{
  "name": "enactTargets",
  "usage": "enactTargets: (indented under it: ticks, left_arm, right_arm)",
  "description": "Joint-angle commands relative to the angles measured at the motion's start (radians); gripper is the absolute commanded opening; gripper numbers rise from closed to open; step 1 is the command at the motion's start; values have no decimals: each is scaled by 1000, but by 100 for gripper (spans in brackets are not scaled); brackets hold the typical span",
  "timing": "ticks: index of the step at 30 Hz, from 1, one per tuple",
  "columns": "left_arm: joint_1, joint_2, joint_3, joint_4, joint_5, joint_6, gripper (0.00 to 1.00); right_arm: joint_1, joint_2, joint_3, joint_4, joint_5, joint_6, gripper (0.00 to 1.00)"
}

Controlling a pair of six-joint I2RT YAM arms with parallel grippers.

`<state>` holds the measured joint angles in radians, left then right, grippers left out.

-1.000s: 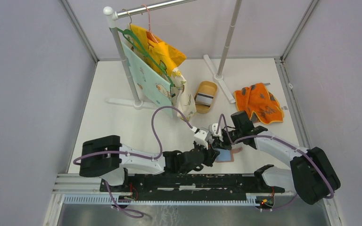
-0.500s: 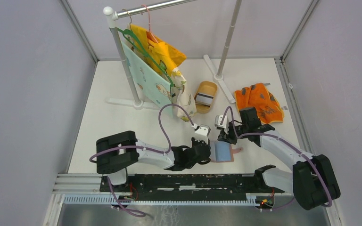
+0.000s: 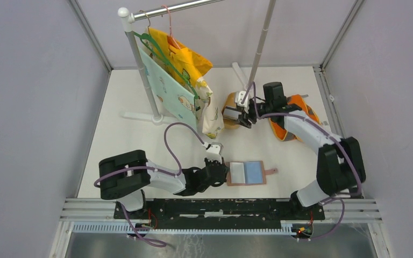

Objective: Put the credit cards into the card holder
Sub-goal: Move the storage box to the center of the board.

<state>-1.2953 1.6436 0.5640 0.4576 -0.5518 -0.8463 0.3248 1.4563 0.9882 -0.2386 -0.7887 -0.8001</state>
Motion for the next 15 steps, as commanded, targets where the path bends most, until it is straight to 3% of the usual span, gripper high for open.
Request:
enactTargets:
  ticks: [1,5,15]
  left_arm:
    - [4,-108,-43,141,8,101,14]
    - [6,-202,-94,145,-17,169,16]
    - [5,-353,-156,61,-151,235,20]
  right_arm:
    - [-3,194,155,46,-29,87,62]
    - [12,273,187,124,52,199,58]
    - [39,386,249,19,68,193,59]
